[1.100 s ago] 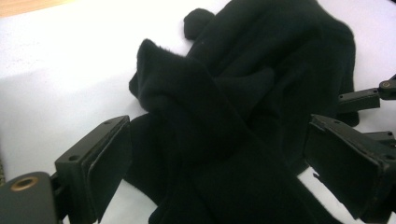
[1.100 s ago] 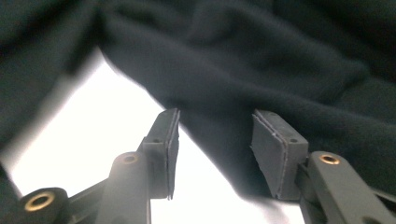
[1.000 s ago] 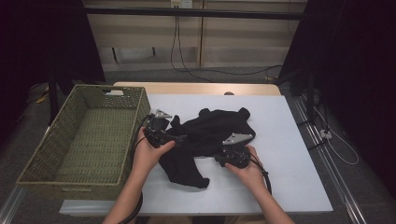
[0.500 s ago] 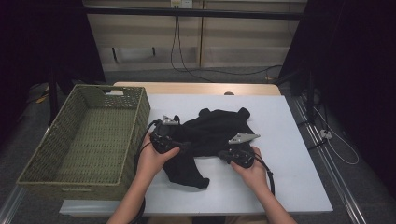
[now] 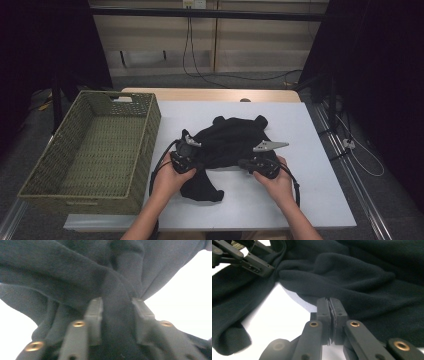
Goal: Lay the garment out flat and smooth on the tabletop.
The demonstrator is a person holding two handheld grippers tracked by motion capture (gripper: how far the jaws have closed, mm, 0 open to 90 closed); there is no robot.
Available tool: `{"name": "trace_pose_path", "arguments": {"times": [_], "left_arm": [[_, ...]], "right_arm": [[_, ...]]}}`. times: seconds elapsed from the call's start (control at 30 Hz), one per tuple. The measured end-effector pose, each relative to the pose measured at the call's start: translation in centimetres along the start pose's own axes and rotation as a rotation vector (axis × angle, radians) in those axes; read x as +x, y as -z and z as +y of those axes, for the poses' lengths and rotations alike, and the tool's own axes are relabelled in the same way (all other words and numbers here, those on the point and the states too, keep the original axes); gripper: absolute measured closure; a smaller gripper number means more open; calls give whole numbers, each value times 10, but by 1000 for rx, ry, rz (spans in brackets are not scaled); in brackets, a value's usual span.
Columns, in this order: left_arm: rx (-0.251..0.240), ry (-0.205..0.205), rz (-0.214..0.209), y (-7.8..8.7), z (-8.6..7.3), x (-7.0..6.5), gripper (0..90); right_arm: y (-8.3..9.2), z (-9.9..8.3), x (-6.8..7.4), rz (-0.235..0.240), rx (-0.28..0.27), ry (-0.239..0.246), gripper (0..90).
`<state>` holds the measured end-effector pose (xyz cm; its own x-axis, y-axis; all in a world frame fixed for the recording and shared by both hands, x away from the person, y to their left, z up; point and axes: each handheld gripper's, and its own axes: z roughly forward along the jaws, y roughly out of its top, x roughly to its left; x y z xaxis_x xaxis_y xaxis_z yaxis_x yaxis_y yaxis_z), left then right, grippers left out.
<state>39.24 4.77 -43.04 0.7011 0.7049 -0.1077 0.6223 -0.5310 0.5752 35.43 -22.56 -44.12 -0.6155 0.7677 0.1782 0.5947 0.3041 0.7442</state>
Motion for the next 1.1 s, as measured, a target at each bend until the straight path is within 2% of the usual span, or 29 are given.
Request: {"name": "trace_pose_path", "arguments": {"times": [0.03, 0.07, 0.1, 0.13, 0.17, 0.2, 0.23, 0.27, 0.3, 0.33, 0.37, 0.4, 0.57, 0.6, 0.67, 0.7, 0.77, 0.8, 0.83, 0.87, 0.97, 1.0, 1.1], "left_arm": [[-7, 22, -23, 2, 1, 1, 708], [-34, 57, -51, 11, 4, 4, 755], [-34, 57, -51, 11, 4, 4, 759], [-82, 90, -76, 22, 6, 8, 761], [-82, 90, -76, 22, 6, 8, 764], [-134, 123, -100, 35, 8, 14, 767], [-134, 123, -100, 35, 8, 14, 770], [-187, 154, -109, 45, 9, 21, 773], [-187, 154, -109, 45, 9, 21, 773], [-222, 182, -117, 52, 8, 30, 774], [-222, 182, -117, 52, 8, 30, 774], [-239, 199, -108, 54, 7, 35, 775], [-268, 216, -112, 51, 8, 42, 780], [-282, 219, -129, 52, 11, 44, 781], [-286, 216, -136, 53, 13, 44, 781], [-297, 215, -139, 55, 14, 44, 781], [-305, 210, -131, 55, 16, 44, 780], [-293, 200, -113, 51, 16, 46, 780], [-293, 200, -113, 51, 16, 46, 778], [-274, 192, -79, 43, 15, 47, 775], [-253, 189, -61, 34, 14, 48, 766], [-225, 170, -42, 26, 13, 48, 760], [-214, 164, -29, 19, 13, 48, 712]], "right_arm": [[1, 0, -1, 0, -2, 0, 881], [4, 0, -3, -5, -6, -2, 881], [4, 0, -3, -5, -6, -2, 881], [9, 0, -8, -13, -15, -10, 881], [9, 0, -8, -13, -15, -10, 881], [17, -1, -16, -21, -27, -31, 881], [17, -1, -16, -21, -27, -31, 881], [27, -3, -25, -23, -35, -63, 882], [27, -3, -25, -23, -35, -63, 882], [36, -6, -35, -22, -46, -100, 882], [36, -6, -35, -22, -46, -100, 882], [45, -9, -43, -27, -55, -118, 882], [61, -10, -55, -31, -101, -146, 881], [63, -9, -56, -28, -110, -141, 882], [66, -7, -55, -34, -114, -130, 881], [68, -4, -55, -44, -122, -121, 881], [70, -1, -56, -34, -135, -125, 881], [68, 0, -55, -42, -130, -116, 879], [68, 0, -55, -42, -130, -116, 879], [60, -1, -53, -44, -105, -106, 878], [51, -3, -53, -59, -85, -96, 877], [43, -5, -52, -70, -64, -91, 876], [37, -6, -53, -80, -54, -89, 875]]}}
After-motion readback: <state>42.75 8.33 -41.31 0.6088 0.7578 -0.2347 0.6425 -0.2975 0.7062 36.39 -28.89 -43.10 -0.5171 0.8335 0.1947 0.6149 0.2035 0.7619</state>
